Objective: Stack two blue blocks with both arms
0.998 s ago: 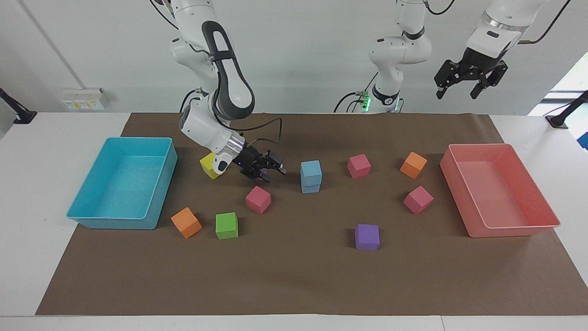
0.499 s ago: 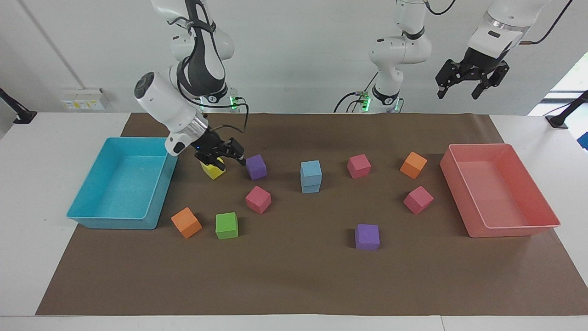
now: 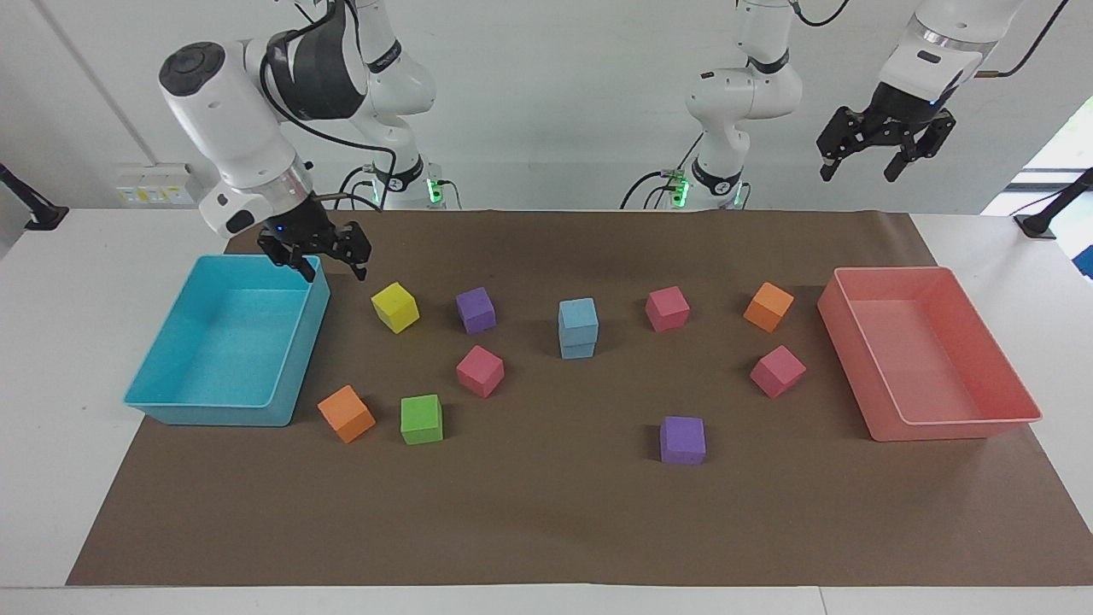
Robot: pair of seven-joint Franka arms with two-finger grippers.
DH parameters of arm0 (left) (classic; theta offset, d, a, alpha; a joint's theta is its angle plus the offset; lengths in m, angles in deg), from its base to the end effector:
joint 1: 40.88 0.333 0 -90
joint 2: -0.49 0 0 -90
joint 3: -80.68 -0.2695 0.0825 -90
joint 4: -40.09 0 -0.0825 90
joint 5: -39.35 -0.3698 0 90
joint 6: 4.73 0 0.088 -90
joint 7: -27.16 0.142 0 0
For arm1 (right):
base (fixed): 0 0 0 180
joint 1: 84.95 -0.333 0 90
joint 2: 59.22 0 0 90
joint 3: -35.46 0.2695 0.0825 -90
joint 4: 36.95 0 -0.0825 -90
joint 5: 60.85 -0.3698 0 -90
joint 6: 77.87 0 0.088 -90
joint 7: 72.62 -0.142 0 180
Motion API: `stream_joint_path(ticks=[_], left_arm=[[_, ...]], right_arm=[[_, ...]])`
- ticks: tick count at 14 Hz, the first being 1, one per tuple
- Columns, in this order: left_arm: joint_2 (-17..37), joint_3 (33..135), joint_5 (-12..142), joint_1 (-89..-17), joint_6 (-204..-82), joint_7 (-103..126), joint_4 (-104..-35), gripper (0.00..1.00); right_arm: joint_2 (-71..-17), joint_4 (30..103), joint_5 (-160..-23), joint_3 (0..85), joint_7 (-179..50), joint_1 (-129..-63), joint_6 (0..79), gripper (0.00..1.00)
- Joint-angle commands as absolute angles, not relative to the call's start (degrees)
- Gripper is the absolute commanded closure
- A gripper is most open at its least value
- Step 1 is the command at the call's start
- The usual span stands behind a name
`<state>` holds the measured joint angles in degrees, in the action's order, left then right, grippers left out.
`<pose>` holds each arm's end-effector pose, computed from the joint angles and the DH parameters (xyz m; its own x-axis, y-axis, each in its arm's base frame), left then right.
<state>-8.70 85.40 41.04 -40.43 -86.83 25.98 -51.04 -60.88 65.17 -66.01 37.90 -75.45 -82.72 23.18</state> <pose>0.4796 -0.0434 0.6037 0.9984 -0.0569 0.0019 -0.0570 -0.9982 0.0161 0.5428 0.0132 0.4781 0.9980 -0.0627 0.0052 -0.0620 -0.9942 -0.0876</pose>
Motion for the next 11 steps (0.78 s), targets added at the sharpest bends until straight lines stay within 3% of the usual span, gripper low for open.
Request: stream_joint_path(ticks=[1, 5, 11], left_arm=[[-8.91, 85.52, 42.07, -39.65, -84.98, 26.72, -50.0, 0.0], [-8.91, 85.6, 42.16, -39.65, -85.15, 26.9, -50.09, 0.0], [-9.27, 85.6, 42.16, -39.56, -85.15, 26.9, -50.26, 0.0]], right_arm=[[-59.67, 58.6, -62.27, 38.62, -76.57, -81.35, 16.46, 0.08], [-59.31, 52.36, -61.55, 38.53, -77.19, -79.15, 10.12, 0.0], [-59.4, 47.51, -61.29, 37.3, -77.19, -78.53, 3.52, 0.0]])
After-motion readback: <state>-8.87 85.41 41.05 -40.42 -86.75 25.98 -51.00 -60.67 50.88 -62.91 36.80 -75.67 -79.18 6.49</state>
